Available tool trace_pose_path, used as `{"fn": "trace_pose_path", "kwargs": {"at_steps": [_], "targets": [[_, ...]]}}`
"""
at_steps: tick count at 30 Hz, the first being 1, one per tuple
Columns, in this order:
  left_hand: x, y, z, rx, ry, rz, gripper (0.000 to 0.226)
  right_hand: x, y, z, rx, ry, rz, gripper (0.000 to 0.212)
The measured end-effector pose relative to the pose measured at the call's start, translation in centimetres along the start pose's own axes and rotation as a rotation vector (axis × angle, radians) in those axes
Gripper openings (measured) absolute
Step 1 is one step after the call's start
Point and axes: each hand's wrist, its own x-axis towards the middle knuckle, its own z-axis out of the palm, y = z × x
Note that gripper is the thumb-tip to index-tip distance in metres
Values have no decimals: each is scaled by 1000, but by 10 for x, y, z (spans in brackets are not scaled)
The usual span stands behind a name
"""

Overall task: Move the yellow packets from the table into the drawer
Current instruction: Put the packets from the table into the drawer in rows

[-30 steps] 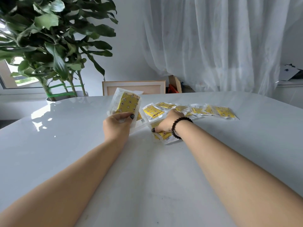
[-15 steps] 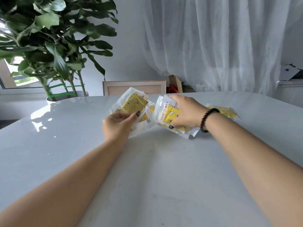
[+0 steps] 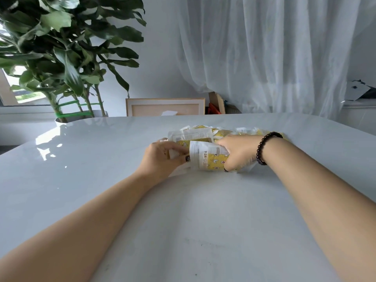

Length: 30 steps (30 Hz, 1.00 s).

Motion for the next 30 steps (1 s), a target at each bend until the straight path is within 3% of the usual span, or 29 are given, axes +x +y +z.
{"fn": "trace_pose_path", "kwargs": {"at_steps": [2, 4, 9, 14, 21, 25, 28, 30], "targets": [[1, -2, 0, 6, 32, 30, 38, 1, 3, -1, 74, -3, 18, 19], [1, -5, 0, 21, 29, 25, 42, 2, 8, -2, 168, 97, 3, 23], [-2, -3, -8, 3, -90, -6, 49, 1, 22, 11, 546, 220, -59, 42], [-6, 2, -12, -160, -245, -100, 35, 8, 13, 38, 665, 345, -152, 42], [0, -1, -9, -155, 42, -88, 12, 8, 18, 40, 961, 281, -134, 41], [2, -3, -12, -79, 138, -117, 26, 15, 41, 40, 1251, 645, 79, 42], [1, -3, -11, -74, 128, -88, 31, 21, 48, 42, 1070, 940, 318, 39], [0, -4, -7, -36, 69, -60, 34, 21, 39, 45, 887, 982, 370, 34]]}}
